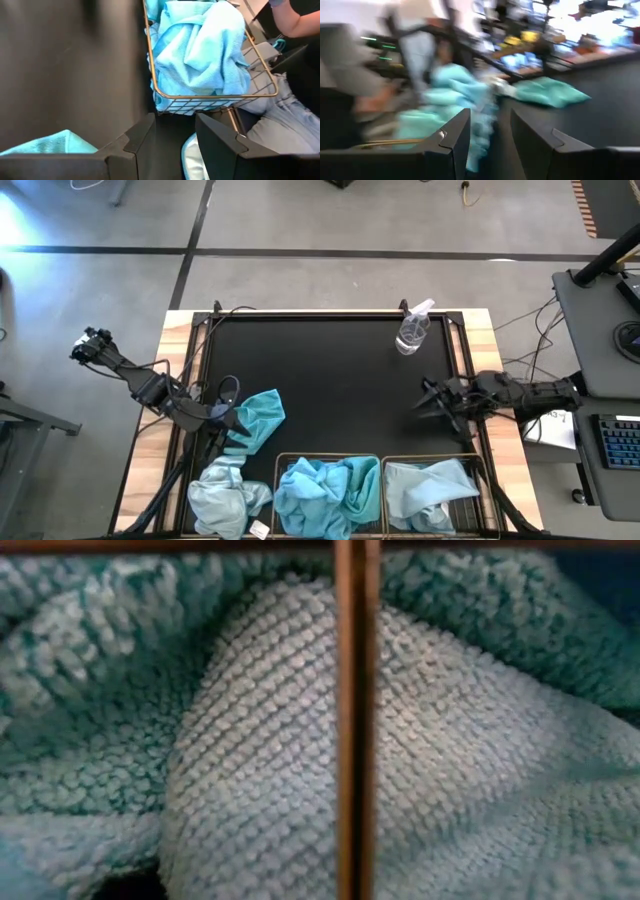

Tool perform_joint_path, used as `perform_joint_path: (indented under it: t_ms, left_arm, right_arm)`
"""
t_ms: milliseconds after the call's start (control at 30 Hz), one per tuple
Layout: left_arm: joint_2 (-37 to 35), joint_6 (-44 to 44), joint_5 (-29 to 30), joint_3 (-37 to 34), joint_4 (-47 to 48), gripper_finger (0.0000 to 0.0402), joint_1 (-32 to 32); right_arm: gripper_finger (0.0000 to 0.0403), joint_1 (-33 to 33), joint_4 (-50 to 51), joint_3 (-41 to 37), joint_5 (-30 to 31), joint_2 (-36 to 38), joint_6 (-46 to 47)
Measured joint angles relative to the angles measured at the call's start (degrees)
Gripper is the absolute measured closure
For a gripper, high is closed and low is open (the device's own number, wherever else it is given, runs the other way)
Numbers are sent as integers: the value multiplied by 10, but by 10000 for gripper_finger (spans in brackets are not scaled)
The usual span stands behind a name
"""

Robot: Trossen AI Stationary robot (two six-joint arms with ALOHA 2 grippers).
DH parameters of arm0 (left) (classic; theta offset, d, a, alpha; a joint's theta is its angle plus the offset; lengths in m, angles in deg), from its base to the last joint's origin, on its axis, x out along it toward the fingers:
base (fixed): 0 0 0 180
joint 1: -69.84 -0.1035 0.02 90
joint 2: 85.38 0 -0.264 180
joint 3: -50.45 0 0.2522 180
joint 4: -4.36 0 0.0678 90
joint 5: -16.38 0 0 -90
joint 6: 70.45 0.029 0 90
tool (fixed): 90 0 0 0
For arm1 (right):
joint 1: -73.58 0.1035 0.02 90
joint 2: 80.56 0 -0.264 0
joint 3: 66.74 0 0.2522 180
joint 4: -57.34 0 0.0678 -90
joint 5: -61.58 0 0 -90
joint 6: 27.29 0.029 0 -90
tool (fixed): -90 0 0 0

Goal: Sort microfiber towel by color & place in baskets
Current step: Put the blue towel into the left wire basket

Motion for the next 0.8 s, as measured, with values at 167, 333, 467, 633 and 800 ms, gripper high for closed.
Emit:
perform_joint_path:
  t_ms: [167, 333, 467, 633, 800]
  left_arm:
    - [0, 21, 4, 0, -1, 276, 0]
    - [0, 21, 3, -2, 2, 276, 0]
    - [0, 16, 3, -29, 26, 276, 0]
    - [-3, -53, 2, -71, 39, 276, 0]
    - [-7, -68, -36, -107, 36, 276, 0]
  right_arm:
    - [268, -1, 53, 2, 106, -5, -4]
    - [268, 0, 55, 2, 100, -12, -5]
    - [268, 0, 55, 3, 100, -14, -12]
    - [268, 0, 43, 1, 98, -15, 11]
    - [268, 0, 33, 0, 98, -14, 24]
